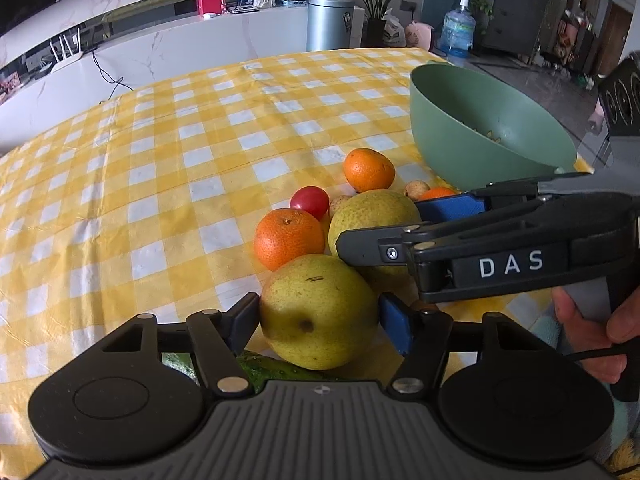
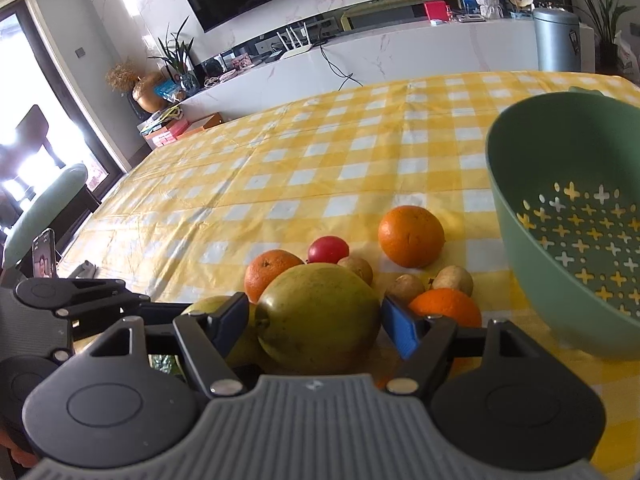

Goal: Organize fruits
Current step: 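Grasp a pear with the left tool while the right tool grasps another pear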

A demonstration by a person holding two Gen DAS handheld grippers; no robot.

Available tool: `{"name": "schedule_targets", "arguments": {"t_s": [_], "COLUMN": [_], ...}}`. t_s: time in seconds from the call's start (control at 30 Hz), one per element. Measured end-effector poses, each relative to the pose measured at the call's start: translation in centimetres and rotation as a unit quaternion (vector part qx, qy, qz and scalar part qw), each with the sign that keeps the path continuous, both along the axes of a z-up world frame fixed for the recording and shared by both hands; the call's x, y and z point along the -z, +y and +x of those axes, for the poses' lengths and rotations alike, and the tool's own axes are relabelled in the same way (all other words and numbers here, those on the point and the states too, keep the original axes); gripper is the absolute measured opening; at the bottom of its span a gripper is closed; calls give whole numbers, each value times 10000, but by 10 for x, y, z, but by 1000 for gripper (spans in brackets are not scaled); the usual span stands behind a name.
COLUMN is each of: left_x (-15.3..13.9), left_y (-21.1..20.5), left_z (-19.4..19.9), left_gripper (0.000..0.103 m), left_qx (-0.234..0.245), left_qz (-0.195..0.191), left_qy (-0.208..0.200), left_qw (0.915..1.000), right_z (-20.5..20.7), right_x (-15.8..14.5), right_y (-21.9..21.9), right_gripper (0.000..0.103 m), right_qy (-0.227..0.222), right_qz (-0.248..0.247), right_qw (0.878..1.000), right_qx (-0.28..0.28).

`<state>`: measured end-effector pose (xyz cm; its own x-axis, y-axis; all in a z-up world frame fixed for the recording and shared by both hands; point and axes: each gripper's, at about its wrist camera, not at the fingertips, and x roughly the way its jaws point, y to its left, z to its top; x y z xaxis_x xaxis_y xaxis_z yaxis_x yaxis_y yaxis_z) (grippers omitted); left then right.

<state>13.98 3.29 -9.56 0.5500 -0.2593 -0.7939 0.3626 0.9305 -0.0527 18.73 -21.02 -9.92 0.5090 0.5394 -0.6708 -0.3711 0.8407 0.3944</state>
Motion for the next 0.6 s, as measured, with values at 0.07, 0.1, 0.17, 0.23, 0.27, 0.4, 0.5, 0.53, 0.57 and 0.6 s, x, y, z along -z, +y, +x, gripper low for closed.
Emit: {"name": "schedule_targets", "arguments": {"t_s": [0.07,0.1,0.17,0.23,0.27,0.4,0.5,0.53,0.57,0.6], "left_x": [0,1,1,1,0,0,-3,-4,-5,-6], "left_y": [1,1,3,3,2,0,2,4,6,8], "left_z": [0,0,-1,-1,-2,-4,-7,-7,-7,-7], "left_gripper": [75,74,74,74,74,74,74,74,74,74], "left_qx": [-13,-25,-54,-64,-67,-74,-121,-154,-203,-242], "left_qz": [-35,-60,-112,-118,-107,-27,-14,-51,-90,-105], "left_qy": [-15,-18,-20,-35,-45,-107,-174,-175,-171,-179], "left_qw": [10000,10000,9999,9999,9999,9999,9998,9997,9996,9995], "right_z": [-2,-2,-3,-4,-4,-6,-10,-12,-13,-15], "right_x": [0,0,0,0,0,-1,-4,-6,-8,-10], "right_y": [0,0,0,0,-1,-2,-5,-7,-8,-9], "right_gripper": [67,67,66,66,66,65,65,65,65,65], "right_qy": [-44,-61,-85,-117,-124,-166,-290,-351,-397,-438], "right_qz": [-45,-57,-68,-82,-83,-98,-13,45,79,93], "right_qw": [10000,10000,9999,9999,9999,9998,9996,9994,9992,9990], "right_qx": [0,-3,-1,0,3,20,55,61,69,82]}}
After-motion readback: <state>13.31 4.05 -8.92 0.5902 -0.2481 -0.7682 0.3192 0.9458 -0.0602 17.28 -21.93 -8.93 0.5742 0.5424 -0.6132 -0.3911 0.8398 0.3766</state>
